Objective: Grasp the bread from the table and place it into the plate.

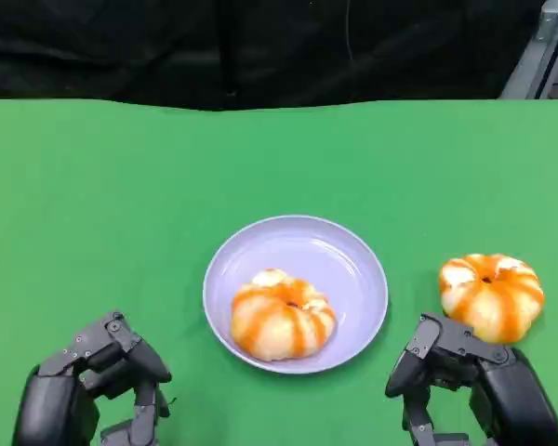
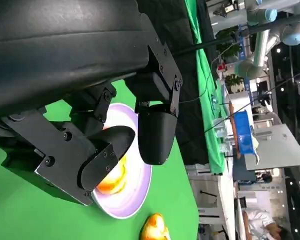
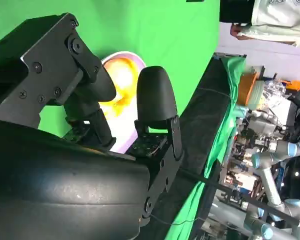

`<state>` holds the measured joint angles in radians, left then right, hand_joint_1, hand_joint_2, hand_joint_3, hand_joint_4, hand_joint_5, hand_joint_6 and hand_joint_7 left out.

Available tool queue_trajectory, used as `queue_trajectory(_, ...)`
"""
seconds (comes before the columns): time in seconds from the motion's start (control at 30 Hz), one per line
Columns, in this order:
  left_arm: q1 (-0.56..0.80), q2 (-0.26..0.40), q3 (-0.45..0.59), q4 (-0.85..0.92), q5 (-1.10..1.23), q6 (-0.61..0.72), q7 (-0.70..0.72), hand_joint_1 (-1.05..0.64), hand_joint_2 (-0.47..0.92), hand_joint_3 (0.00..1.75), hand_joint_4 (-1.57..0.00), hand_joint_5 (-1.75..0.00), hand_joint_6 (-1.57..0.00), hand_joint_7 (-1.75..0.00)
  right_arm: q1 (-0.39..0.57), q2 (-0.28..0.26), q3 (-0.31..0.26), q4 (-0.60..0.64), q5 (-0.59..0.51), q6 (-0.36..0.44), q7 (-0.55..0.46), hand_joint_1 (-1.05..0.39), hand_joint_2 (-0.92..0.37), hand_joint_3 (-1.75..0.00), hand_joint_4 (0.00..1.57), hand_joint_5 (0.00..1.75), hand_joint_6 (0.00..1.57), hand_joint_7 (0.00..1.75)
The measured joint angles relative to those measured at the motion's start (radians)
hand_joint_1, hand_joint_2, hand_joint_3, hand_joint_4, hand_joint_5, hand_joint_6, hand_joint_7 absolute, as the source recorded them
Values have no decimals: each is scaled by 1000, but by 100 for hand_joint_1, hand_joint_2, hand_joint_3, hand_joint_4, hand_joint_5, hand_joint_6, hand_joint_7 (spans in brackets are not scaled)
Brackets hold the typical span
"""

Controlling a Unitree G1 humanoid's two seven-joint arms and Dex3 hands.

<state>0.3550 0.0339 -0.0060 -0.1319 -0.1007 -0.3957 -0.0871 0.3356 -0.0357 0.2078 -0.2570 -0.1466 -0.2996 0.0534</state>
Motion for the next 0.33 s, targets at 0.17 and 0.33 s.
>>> queue_trajectory(0.17,-7,-2,2,2,-2,-9,-8,-8,39,139,-82,-172,-78,-155,10,0,0,0,-2,0,0,20,-29,-147,92,159,80,144)
queue_trajectory(0.33,-7,-3,8,2,-16,-9,-23,-7,40,138,-82,-172,-78,-155,13,3,5,0,-22,0,-9,19,-28,-148,92,160,80,145)
